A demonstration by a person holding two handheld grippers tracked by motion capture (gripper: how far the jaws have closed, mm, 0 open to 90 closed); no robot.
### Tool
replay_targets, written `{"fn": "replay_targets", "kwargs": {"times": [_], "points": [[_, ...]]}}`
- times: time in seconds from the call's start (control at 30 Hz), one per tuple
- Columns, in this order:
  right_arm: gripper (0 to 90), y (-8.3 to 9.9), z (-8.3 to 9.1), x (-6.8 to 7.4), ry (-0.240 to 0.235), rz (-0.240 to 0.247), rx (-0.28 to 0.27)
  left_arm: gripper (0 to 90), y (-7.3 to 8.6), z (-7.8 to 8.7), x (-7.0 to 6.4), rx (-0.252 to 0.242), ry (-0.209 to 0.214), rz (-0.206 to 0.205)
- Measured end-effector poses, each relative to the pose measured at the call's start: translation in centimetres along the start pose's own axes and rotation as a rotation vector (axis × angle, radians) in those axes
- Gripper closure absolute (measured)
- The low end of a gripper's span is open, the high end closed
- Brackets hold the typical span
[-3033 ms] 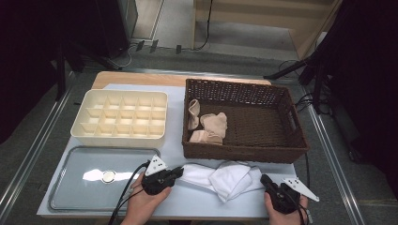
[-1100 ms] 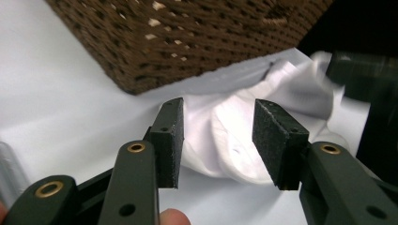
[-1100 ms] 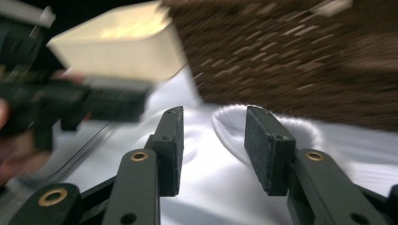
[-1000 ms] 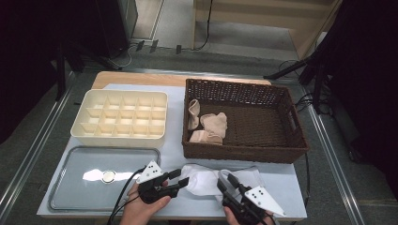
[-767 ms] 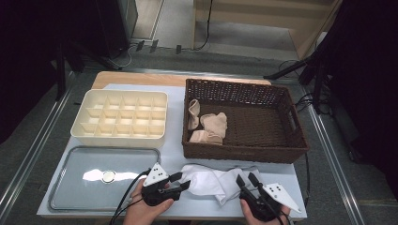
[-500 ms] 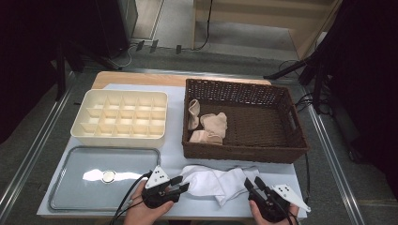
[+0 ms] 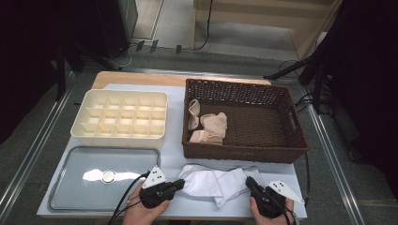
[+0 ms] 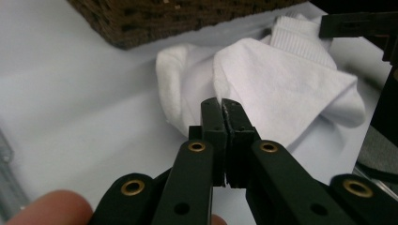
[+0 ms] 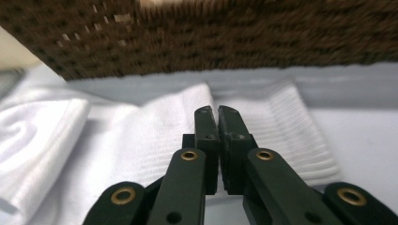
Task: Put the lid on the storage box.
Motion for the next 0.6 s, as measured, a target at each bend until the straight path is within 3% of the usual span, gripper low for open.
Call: {"fn": "replay_targets", "kwargs": {"times": [0.13, 0.3, 0.43, 0.6], "points": [[88.8, -0.8, 1.7, -0.6, -0.021, -0.026, -0.034, 90.0, -0.6, 0.8, 0.7, -0.028, -0.011, 0.016], [88.8, -1.3, 3.3, -2.3, 0.002, -0.056, -0.055, 90.0, -0.7, 1.4, 1.6, -0.021, -0.022, 0.02], [88.8, -1.2, 4.0, -3.5, 0.023, -0.07, -0.052, 90.0, -0.6, 1.3, 1.5, -0.002, -0.01, 0.018], [88.9, -0.9, 4.9, -3.8, 0.024, -0.066, -0.043, 90.0, -0.6, 1.3, 1.1, 0.017, 0.026, 0.014]]}}
Point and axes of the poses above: each handheld gripper's, and its own axes: z roughly backward along the jaws, y roughly out of its underside, x roughly to its left, the point moved 3 cm from there along -z, roughly forward along the jaws, and after that the axes turned 2 degrees about z, right-handed, at the moved point
